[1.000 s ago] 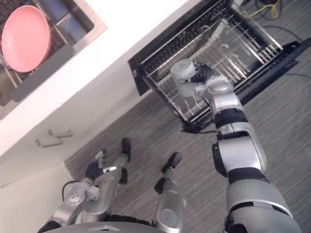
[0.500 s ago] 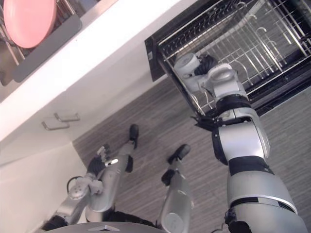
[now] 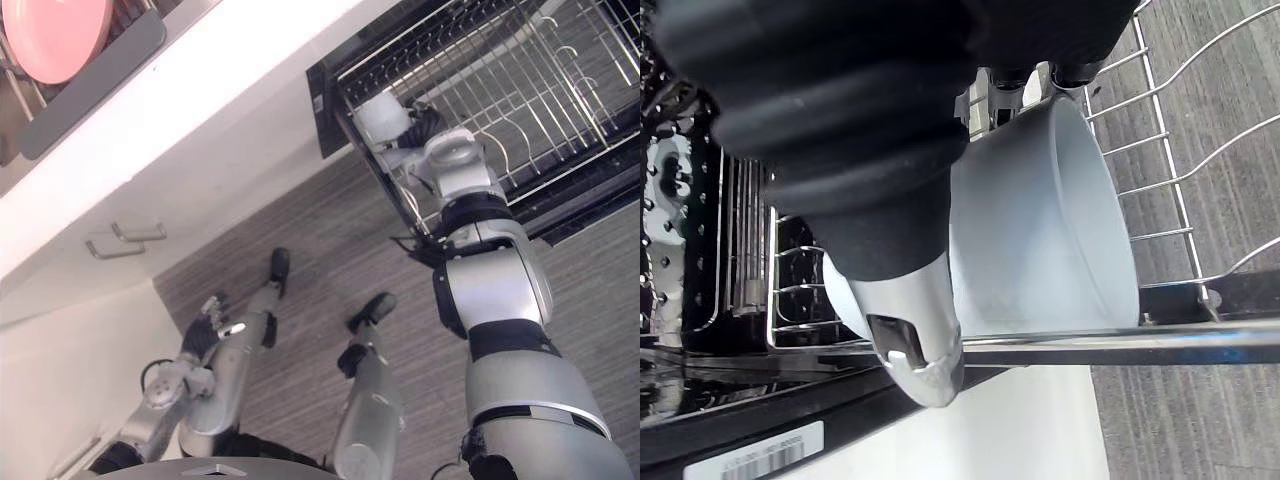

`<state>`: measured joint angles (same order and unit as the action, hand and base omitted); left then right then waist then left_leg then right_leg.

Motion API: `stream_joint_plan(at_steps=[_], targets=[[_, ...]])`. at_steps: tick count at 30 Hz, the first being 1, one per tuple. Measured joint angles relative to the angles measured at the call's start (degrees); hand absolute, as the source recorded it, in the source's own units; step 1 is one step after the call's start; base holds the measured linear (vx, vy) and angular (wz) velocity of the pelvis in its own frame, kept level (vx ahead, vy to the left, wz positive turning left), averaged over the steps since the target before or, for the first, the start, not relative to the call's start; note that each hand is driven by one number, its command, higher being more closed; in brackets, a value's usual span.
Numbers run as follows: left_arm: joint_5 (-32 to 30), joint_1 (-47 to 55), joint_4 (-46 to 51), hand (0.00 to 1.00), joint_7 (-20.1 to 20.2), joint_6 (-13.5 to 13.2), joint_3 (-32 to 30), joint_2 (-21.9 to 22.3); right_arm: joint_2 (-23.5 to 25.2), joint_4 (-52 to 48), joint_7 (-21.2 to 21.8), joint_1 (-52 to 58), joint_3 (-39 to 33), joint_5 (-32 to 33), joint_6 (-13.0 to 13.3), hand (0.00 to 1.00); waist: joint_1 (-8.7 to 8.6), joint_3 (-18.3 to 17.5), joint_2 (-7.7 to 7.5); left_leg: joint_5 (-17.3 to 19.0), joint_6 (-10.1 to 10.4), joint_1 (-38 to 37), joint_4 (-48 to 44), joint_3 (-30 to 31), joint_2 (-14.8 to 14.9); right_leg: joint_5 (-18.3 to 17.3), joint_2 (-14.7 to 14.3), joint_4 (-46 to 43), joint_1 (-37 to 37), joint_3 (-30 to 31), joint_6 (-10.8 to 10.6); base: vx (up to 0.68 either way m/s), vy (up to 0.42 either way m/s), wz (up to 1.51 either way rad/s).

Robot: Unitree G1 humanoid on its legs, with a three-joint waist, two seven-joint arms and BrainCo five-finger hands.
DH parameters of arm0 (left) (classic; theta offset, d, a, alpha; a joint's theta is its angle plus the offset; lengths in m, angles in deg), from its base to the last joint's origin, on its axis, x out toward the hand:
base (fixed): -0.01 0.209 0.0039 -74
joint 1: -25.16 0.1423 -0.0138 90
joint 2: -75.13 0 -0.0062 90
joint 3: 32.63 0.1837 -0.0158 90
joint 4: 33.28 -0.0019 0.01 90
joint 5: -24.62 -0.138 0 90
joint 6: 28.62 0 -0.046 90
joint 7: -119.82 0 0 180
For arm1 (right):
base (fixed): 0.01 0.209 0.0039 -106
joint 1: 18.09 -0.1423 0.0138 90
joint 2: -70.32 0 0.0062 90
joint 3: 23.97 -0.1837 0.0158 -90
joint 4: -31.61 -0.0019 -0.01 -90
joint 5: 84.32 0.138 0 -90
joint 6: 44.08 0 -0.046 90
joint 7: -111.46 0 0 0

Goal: Walk over to the sink, pick up the cup, carry it to the dishwasher, place the cup inside the dishwasher, then close the dishwasher door

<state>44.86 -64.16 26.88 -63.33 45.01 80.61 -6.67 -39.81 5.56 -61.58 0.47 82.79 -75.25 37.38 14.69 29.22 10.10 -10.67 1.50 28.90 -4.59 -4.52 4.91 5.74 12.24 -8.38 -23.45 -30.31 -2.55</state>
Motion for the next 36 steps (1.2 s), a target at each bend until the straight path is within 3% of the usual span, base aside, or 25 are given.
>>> stream_joint_plan(at_steps=[6, 12, 15, 17, 21, 24, 27, 32, 36], targets=[[0.24, 0.02, -0.08, 0.0, -0.48, -0.17, -0.17, -0.04, -0.4, -6.46, -0.2, -0.54, -2.42, 3.74, 1.25, 0.0, -0.73, 0.02, -0.03, 0.09, 0.17, -0.74, -0.32, -0.41, 0.84, -0.18, -0.67, -0.34, 0.25, 0.73, 0.35, -0.02, -0.043, -0.07], [1.07, 1.32, -0.92, 0.0, -2.01, -0.1, -2.01, -0.04, -0.3, -20.02, -2.47, 4.49, -10.71, 9.66, 6.11, 0.0, -3.09, 0.27, -0.5, 0.45, 0.4, -4.94, 0.32, -1.99, 1.37, -0.01, -1.44, 1.14, 3.73, 2.02, 0.26, 0.0, -0.038, -0.13], [2.13, 2.31, -1.55, 0.0, -3.19, -0.05, -5.17, -0.03, 0.69, -29.82, -2.53, 10.98, -15.32, 13.2, 8.45, 0.0, -4.39, 0.7, -2.37, -0.13, 0.95, -8.5, 3.62, -3.44, 1.73, 0.3, -2.35, 2.83, 5.67, 3.1, -0.1, 0.02, -0.039, -0.21], [2.02, 3.59, -2.4, 0.0, -4.14, -0.22, -7.46, -0.1, 3.95, -38.63, -2.45, 18.47, -19.87, 14.93, 10.44, 0.0, -6.33, 0.6, -4.08, -0.72, 1.27, -11.48, 6.01, -4.04, 1.88, 0.52, -2.92, 4.41, 7.9, 3.33, -0.28, 0.06, -0.034, -0.09], [1.76, 5.38, -2.8, 0.0, -5.24, -0.56, -9.97, -0.19, 9.93, -51.25, -2.01, 31.15, -23.11, 16.01, 14.45, 0.0, -8.44, -0.2, -6.62, -0.81, 1.35, -15.65, 7.97, -6.04, 1.97, 1.63, -3.66, 7.12, 11.27, 4.62, -0.25, 0.1, -0.021, -0.23], [0.18, 6.61, -5.99, 0.0, -5.4, -1.11, -12.03, -0.04, 16.32, -58.86, -1.01, 42.31, -24.3, 16.55, 17.31, 0.0, -10.61, -3.43, -8.18, -0.16, 1.65, -17.96, 9.01, -6.98, 1.76, 1.78, -3.95, 8.81, 13.37, 5.28, -0.56, 0.14, 0.0, -0.12], [-0.27, 8.72, -11.62, 0.0, -5.27, -1.79, -14.94, 0.87, 22.97, -65.6, 0.83, 55.1, -24.22, 16.55, 19.46, 0.0, -11.97, -8.98, -9.52, 2.02, 2.11, -21.95, 9.02, -8.62, 1.65, 1.95, -4.43, 11.85, 17.63, 6.27, -1.16, 0.17, 0.004, -0.21], [-0.21, 10.52, -17.11, 0.0, -5.21, -1.69, -20.55, 3.43, 25.4, -71.6, 3.3, 64.59, -25.47, 17.67, 21.17, 0.0, -13.29, -15.05, -9.78, 4.07, 2.56, -26.77, 9.05, -9.51, 1.64, 0.95, -4.63, 12.98, 22.52, 6.83, -2.14, 0.1, 0.009, -0.08], [-0.25, 10.54, -20.46, 0.0, -4.91, -1.66, -23.36, 3.83, 26.7, -73.18, 4.77, 67.85, -29.25, 18.6, 22.09, 0.0, -14.47, -17.75, -11.05, 5.17, 2.79, -30.15, 9.07, -9.86, 1.62, 0.17, -4.61, 12.99, 25.67, 7.63, -2.66, 0.06, 0.016, -0.04]])
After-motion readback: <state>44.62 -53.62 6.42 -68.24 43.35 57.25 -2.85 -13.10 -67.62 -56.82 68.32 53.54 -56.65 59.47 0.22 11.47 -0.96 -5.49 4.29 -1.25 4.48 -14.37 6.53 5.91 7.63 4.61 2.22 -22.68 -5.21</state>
